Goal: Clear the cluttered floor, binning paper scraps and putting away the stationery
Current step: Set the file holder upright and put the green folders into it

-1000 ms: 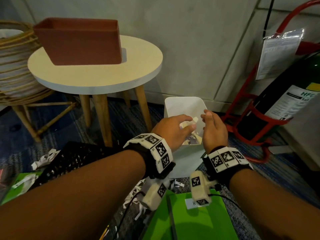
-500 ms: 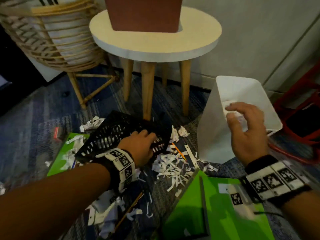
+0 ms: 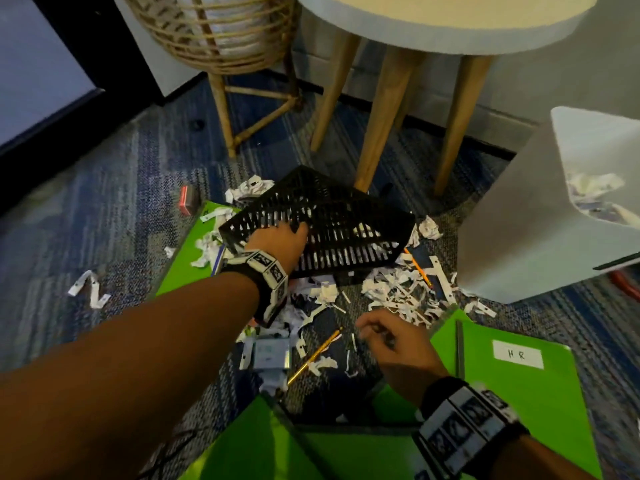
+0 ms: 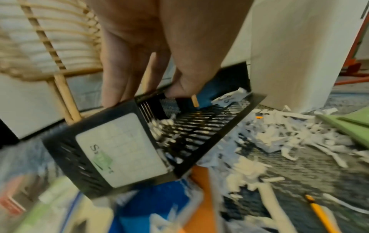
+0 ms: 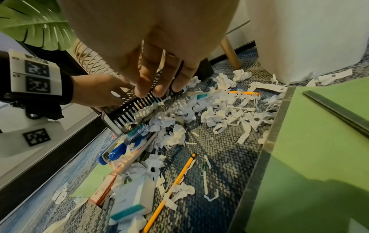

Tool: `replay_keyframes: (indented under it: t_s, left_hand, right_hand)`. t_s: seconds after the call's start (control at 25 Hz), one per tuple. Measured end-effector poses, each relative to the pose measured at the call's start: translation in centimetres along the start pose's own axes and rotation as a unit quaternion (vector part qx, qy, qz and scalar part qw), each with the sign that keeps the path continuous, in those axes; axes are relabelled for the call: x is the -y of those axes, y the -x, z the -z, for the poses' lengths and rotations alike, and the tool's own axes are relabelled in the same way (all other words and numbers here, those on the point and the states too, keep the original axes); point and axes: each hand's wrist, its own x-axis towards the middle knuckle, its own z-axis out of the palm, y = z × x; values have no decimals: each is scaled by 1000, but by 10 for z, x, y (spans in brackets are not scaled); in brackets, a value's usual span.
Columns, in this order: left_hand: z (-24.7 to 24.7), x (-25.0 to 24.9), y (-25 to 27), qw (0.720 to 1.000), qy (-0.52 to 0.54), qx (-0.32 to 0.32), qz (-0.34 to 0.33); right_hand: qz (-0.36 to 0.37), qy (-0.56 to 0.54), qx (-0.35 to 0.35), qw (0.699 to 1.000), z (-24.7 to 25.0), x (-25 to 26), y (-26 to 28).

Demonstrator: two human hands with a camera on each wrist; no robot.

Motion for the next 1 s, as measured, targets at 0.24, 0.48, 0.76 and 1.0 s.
replay_keyframes:
  t_s: [0.24,0.48,0.76,1.0]
  left_hand:
    - [38,39,15,998,44,-31,14]
    - [47,10,58,978,200,-50,-30]
    - [34,-36,68,983,166,-2,-74]
    - [58,-46,92,989,121,20,-78]
  right_hand:
    - [-29,-9,-72,997,23,11,-1]
    - [-34,-91,-164,982,52,30,-6]
    - [9,-148,-329,933,72,49,-13]
    - [7,-167,-362,917,94,59,-7]
